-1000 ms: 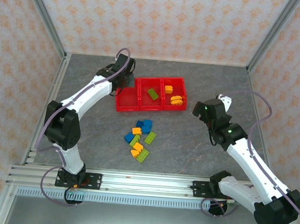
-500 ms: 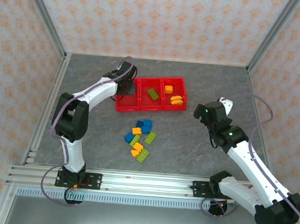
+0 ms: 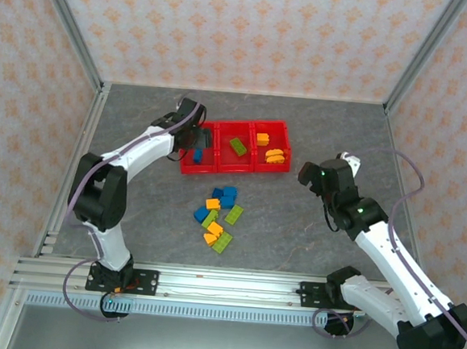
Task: Sort the legos into containers by color
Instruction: Place the lego in the container, then rotate the lego at the center of the table.
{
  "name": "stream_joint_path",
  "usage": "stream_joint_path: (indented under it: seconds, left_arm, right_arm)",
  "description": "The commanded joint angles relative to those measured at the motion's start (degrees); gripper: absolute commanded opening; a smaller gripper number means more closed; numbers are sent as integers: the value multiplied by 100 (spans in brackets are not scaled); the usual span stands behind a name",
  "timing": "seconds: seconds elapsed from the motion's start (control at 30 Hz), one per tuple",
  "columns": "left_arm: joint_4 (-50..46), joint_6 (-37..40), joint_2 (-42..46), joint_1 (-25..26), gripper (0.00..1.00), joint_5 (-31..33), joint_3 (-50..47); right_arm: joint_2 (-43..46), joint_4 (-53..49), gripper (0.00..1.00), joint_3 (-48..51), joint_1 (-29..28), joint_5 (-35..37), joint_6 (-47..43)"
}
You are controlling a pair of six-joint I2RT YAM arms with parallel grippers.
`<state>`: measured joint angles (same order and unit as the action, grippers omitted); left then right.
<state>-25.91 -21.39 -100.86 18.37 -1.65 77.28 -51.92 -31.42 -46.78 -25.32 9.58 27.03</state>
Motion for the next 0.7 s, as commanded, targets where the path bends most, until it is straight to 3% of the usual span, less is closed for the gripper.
stream_joint_path:
  seconds: [0.0, 0.13, 0.33, 0.47, 0.67]
  left_arm:
    - [88, 205, 522, 0, 77, -172, -279]
    - [73, -2, 1004, 17, 89, -339, -819]
    - [111, -345, 1657, 388, 93, -486, -1439]
    - [-12, -515, 1668, 942, 99, -443, -1365]
    - [-7, -890, 1224, 1447, 99, -584, -1273]
  right_arm:
    - [-147, 271, 100, -6, 27, -212, 13]
    - [-420, 409, 100, -50, 36, -380, -15]
    - [-808, 692, 100, -76, 36, -701, 12]
    - [-1141, 712, 100, -108, 36, -861, 99]
    - [-1305, 561, 100, -46, 36, -813, 231]
